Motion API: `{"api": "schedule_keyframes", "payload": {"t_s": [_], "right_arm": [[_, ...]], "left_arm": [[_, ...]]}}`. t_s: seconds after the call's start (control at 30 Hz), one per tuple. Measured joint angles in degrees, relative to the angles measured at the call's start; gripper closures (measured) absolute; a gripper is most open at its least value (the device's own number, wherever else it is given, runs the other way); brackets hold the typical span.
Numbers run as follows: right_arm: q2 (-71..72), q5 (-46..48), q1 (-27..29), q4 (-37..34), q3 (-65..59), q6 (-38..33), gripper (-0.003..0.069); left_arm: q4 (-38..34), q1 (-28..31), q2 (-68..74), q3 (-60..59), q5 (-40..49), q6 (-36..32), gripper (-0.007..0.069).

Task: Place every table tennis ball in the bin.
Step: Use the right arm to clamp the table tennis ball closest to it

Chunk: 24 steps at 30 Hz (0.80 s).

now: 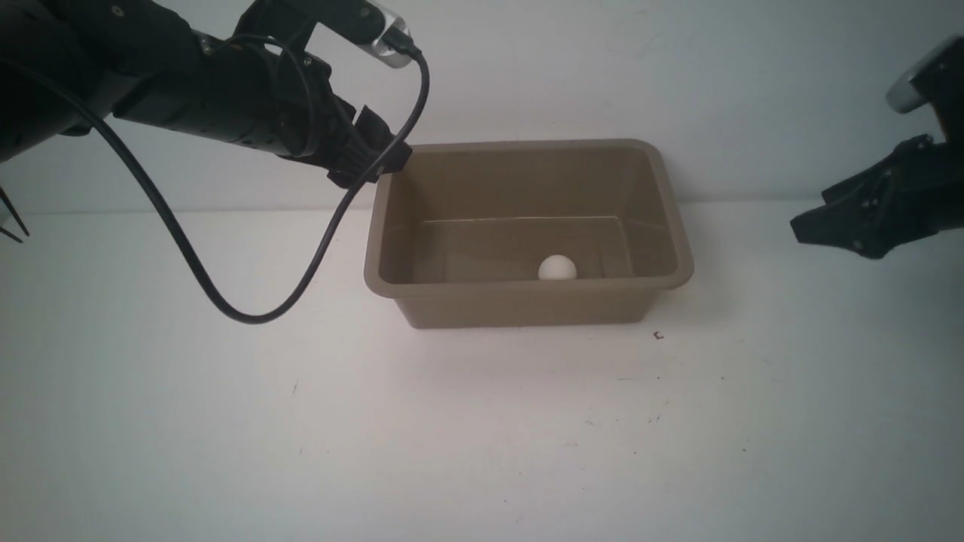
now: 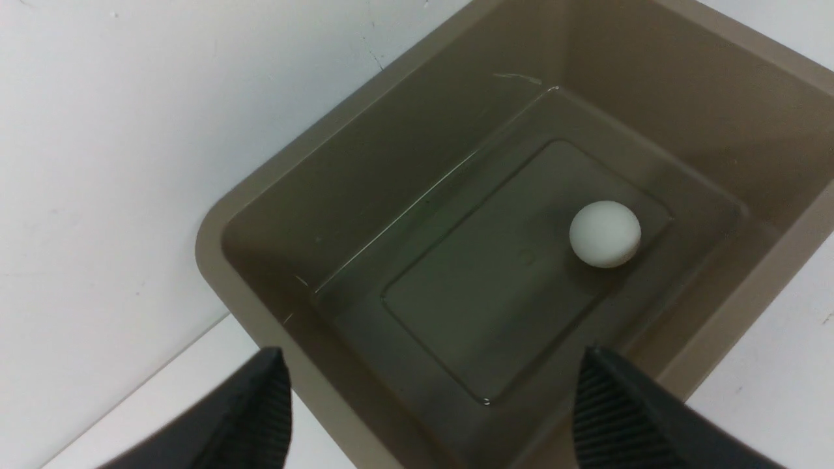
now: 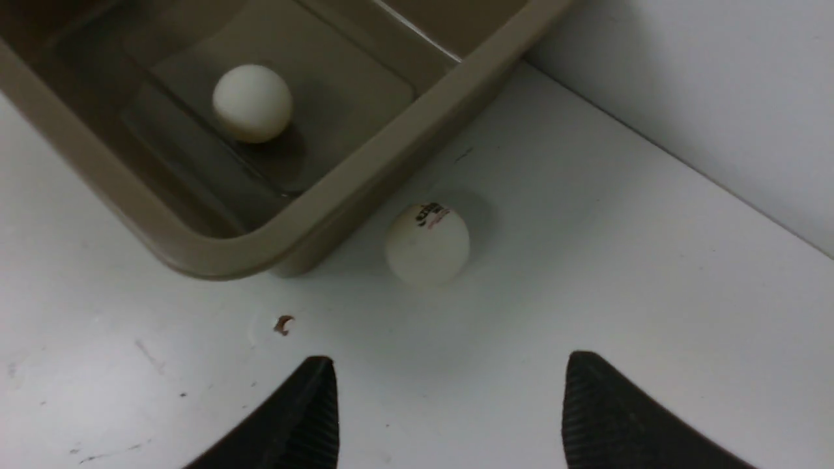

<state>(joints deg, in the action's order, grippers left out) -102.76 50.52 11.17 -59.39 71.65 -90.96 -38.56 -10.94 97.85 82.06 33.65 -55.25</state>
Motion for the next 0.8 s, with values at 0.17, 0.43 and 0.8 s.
{"api": "schedule_keyframes", "payload": {"t_s": [0.17,0.43,0.8], "right_arm": [[-8.1,-2.9,-2.4,-1.2,0.1,-8.4,0.023],[-12.5,-8.8,-6.9,-2.4,0.3,-12.3,0.0215],[-14.6,-15.2,-13.9,-2.2,3.7,-15.9,0.021]], "left_arm": [[0.0,0.0,0.0,0.0,0.1,-0.1,0.0104],[0.0,0.0,0.0,0.0,0.1,-0.1,0.0104],[0.0,0.0,0.0,0.0,0.1,-0.1,0.0104]]}}
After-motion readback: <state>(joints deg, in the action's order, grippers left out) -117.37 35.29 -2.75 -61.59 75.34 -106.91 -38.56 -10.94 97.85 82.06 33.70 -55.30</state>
